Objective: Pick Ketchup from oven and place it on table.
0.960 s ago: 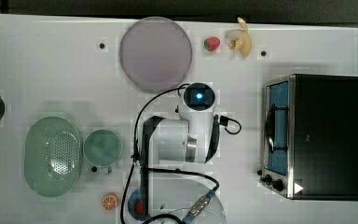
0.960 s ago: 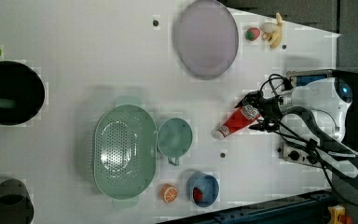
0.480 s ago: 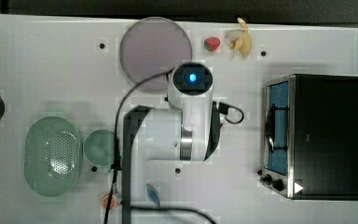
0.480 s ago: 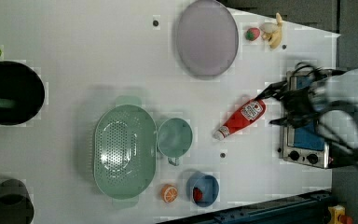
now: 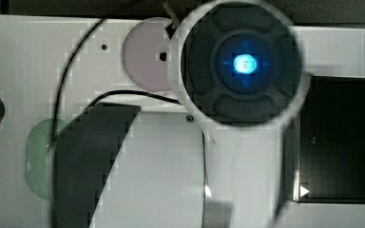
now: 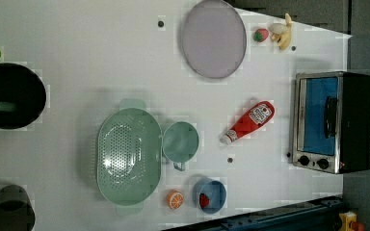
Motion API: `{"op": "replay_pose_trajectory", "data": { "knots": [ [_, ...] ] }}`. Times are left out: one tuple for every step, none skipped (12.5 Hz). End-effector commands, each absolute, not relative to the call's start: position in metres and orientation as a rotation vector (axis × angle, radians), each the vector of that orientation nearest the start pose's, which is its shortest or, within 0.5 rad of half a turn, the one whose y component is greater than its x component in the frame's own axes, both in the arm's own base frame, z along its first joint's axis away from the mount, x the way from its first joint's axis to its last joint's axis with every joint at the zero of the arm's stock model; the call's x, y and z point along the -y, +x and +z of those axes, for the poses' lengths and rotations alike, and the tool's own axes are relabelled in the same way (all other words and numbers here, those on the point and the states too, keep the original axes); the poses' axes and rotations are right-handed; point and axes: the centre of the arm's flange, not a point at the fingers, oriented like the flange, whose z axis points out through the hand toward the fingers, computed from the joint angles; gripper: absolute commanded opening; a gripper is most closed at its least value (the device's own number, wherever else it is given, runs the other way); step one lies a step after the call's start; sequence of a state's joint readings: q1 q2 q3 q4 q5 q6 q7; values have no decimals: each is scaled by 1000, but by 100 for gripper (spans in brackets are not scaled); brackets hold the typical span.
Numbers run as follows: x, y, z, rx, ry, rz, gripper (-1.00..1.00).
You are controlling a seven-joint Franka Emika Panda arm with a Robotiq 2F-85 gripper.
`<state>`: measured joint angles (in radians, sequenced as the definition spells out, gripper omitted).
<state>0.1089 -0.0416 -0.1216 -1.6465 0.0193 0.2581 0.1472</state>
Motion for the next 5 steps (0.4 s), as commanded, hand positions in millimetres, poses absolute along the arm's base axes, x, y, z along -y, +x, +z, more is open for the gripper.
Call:
{"op": "replay_pose_trajectory", "data": {
  "knots": [
    [11, 564, 601, -1488, -2722, -28, 100],
    [11, 562, 613, -1487, -2723, -29, 100],
    [13, 558, 619, -1495, -2731, 2, 100],
    [14, 553, 620, -1504, -2741, 45, 100],
    [14, 551, 620, -1509, -2747, 68, 100]
  ]
}}
